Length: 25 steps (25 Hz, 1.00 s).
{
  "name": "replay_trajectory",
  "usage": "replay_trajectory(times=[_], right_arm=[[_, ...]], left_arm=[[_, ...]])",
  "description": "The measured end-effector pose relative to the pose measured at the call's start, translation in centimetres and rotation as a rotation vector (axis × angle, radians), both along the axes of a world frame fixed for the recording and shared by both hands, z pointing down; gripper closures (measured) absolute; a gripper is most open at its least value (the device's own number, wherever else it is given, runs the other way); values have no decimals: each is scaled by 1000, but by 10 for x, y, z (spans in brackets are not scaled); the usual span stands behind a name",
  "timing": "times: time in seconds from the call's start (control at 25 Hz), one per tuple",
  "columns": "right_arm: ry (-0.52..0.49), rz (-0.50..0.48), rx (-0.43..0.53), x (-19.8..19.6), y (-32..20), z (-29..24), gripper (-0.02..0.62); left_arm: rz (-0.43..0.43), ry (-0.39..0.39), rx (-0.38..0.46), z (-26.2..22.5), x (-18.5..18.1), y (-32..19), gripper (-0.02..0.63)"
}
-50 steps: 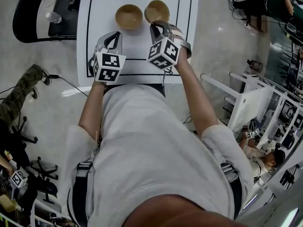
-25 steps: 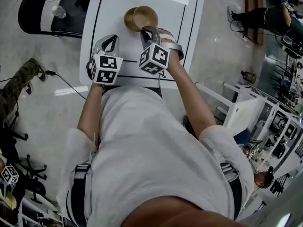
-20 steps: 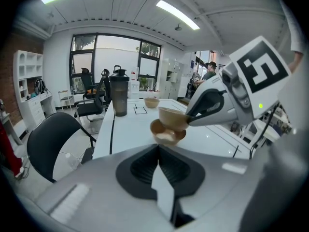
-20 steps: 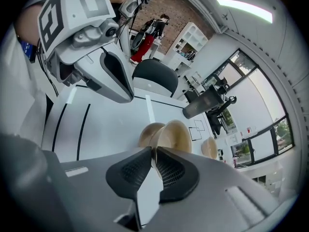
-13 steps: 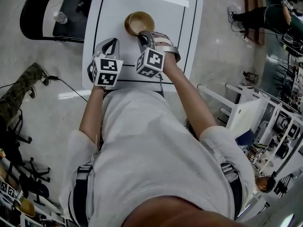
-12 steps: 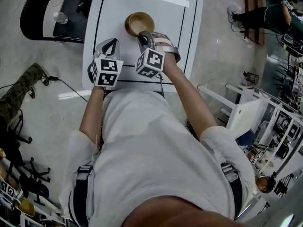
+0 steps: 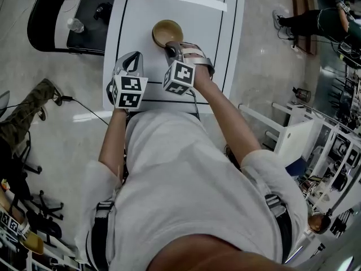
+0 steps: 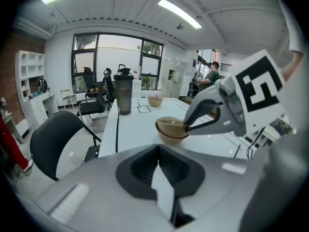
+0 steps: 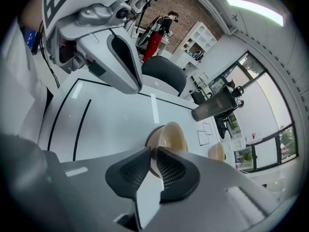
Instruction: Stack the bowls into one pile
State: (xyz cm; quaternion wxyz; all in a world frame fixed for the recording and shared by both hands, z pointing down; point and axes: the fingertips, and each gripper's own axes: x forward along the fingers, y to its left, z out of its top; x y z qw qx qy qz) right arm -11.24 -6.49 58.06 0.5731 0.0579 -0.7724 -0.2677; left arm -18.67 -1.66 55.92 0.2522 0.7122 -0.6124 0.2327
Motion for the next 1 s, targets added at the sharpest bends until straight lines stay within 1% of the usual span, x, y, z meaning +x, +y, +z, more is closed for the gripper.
replay_trajectory(times=[0.16,0.28,0.48,0.6,0.68,0.8,0.92,1.0], right_arm=[[-16,15,-7,-3,0,0,552],[-55,38,-33,-2,0,-2,549],[-120,69,-73,-1,-3,-5,517],[-165,120,-102,2,-2,-9,513],[-189,160,-115,5,-2,-12,509],[-214,180,-99,8,1,-20,509],[-246,175,-78,6,11,-29,509],[-250,171,-69,5,15,-29,510]], left_arm=[[10,-6,1,-3,-3,0,604],[15,-12,-3,-6,-2,-1,604],[36,-52,6,-21,-4,-7,604],[54,-83,15,-32,-7,-12,604],[58,-87,23,-38,-7,-15,604],[61,-88,25,-43,-4,-15,604],[72,-96,18,-44,0,-11,604],[78,-100,15,-44,3,-10,604]])
